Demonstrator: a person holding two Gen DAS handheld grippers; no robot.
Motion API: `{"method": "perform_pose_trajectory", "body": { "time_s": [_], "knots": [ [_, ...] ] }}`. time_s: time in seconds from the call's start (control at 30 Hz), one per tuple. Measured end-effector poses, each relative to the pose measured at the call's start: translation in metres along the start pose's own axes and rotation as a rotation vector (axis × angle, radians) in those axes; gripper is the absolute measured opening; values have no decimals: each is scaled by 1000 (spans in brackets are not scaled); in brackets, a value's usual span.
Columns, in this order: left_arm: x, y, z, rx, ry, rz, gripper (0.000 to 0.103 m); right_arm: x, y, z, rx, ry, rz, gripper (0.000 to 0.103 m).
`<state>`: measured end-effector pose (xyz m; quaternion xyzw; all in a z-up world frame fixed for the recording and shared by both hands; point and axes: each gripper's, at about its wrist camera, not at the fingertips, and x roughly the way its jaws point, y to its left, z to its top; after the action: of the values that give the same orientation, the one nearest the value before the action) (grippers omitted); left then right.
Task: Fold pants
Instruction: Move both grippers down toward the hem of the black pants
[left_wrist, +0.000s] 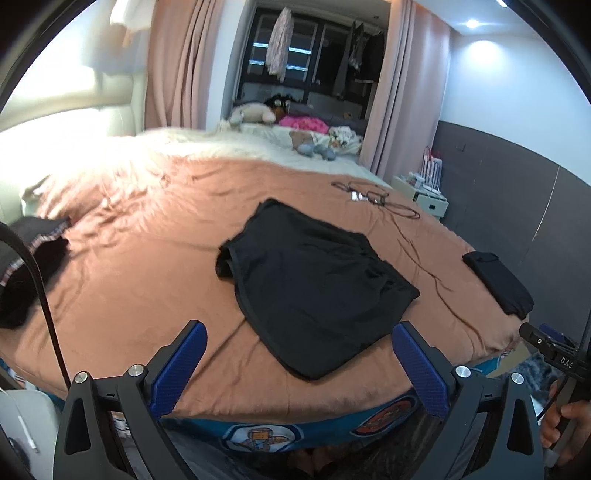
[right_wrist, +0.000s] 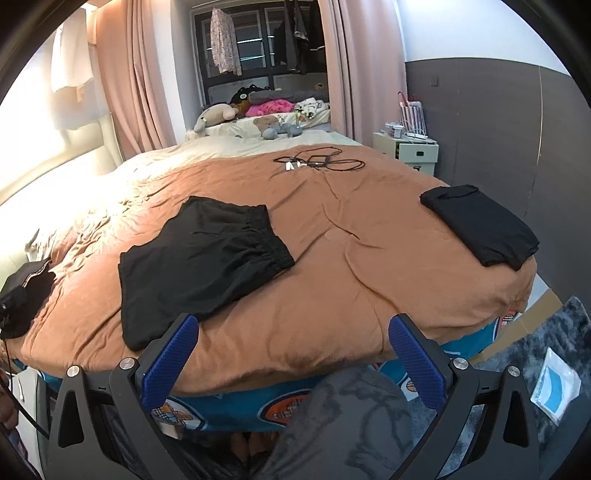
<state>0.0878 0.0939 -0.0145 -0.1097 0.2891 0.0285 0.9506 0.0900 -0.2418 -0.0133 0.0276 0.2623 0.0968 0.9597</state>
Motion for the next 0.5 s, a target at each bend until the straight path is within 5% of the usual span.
{"method": "perform_pose_trajectory", "body": {
  "time_s": [0.17,0.33,0.5],
  "knots": [
    [35,15,0,-53,63,8,96,26,-6,11,23,41,15,103],
    [69,36,-7,-136,161,-4,73,51,-15,22,35,74,43,103],
    [102,49,-14,-218,263,-31,66,81,-24,29,41,107,91,103]
  ]
}}
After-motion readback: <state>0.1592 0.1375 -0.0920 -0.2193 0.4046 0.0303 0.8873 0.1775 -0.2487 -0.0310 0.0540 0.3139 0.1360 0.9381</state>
